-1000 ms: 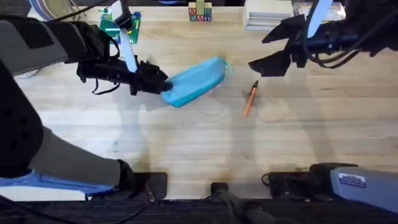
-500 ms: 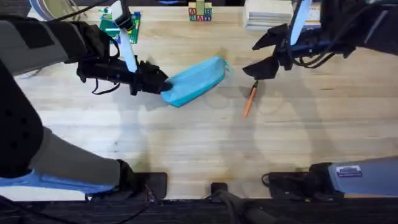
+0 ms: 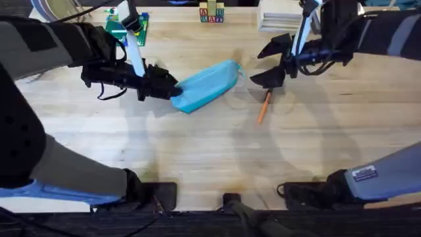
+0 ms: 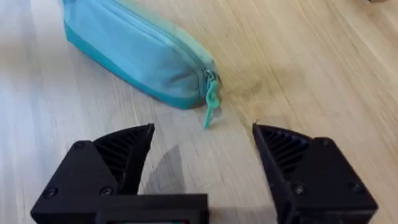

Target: Unzip the bag, pick up the pens from the table one at a time and place them inside, then zip the bag closed.

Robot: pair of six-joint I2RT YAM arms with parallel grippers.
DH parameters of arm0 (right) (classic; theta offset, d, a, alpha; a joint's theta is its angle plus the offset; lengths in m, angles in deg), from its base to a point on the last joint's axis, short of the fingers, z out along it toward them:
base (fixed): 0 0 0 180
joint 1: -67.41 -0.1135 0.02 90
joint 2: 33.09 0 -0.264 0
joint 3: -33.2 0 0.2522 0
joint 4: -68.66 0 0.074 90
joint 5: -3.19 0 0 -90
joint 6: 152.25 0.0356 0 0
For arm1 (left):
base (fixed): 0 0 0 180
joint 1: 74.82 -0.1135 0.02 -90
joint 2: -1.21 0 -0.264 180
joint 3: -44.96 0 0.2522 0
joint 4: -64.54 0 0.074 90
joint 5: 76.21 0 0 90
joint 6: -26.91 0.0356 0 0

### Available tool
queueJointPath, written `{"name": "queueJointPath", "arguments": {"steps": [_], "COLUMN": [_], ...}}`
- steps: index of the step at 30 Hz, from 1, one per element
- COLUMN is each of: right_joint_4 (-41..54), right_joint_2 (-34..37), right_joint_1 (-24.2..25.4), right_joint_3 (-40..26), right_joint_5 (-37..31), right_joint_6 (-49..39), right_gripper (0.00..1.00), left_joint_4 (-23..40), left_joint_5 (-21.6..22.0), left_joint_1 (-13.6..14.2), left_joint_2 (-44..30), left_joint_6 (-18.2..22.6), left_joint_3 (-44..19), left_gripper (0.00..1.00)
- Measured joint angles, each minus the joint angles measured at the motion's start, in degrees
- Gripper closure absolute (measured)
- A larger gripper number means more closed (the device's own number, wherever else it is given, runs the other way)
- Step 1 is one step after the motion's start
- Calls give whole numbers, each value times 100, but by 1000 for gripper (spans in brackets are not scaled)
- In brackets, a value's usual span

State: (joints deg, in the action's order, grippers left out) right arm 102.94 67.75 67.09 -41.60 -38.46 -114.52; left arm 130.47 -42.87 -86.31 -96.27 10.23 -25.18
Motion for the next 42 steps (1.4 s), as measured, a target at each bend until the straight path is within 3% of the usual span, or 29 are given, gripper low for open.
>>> {"name": "queueJointPath", "arguments": {"steps": [12, 42], "right_joint_4": [-776, -1761], "right_joint_2": [599, 1207], "right_joint_1": [-17, -295], "right_joint_3": [-11, -44], "right_joint_5": [565, 701], "right_joint_6": [-221, -223], "right_gripper": [40, 98], "left_joint_4": [-14, -14], "left_joint_5": [0, 0], "left_joint_1": [0, 0], "left_joint_2": [2, 2], "left_joint_6": [-2, -2], "left_joint_3": [0, 0], "left_gripper": [958, 959]}}
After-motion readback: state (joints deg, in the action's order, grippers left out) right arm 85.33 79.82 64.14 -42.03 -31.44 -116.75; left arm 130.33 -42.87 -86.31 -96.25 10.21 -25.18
